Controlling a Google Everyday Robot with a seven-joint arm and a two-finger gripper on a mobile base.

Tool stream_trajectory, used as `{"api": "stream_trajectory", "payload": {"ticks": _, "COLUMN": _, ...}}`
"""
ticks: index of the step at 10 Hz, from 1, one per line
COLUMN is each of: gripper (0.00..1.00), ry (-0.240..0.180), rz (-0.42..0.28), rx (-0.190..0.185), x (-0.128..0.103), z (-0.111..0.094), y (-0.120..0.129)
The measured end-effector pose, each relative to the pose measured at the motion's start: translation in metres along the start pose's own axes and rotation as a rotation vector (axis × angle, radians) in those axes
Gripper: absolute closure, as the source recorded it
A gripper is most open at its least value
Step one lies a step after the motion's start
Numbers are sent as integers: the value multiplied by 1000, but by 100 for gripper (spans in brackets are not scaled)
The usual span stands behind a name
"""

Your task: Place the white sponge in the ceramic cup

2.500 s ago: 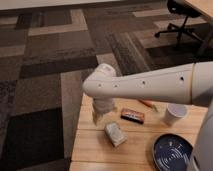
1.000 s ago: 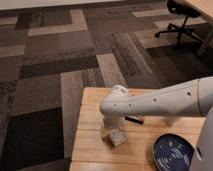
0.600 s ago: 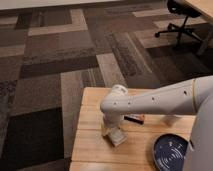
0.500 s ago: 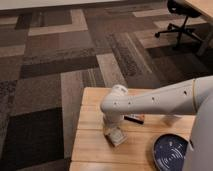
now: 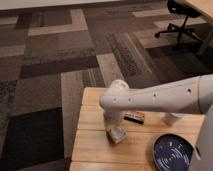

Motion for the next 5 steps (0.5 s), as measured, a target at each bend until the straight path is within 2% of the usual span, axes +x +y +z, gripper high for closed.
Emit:
{"api": "stream_trajectory", "payload": {"ticks": 2, "gripper": 97, "ry": 5, "rz": -17, "rx": 36, "x": -6, "z": -40, "y": -22}}
{"api": "stream_trajectory", "payload": {"ticks": 3, "gripper": 97, "ry": 8, "rz": -1, "rx": 36, "x": -5, "z": -44, "y": -29}}
{"api": "stream_trajectory", "payload": {"ticks": 5, "gripper": 97, "ry": 6, "rz": 1, "rx": 30, "x": -6, "z": -44, "y": -27}}
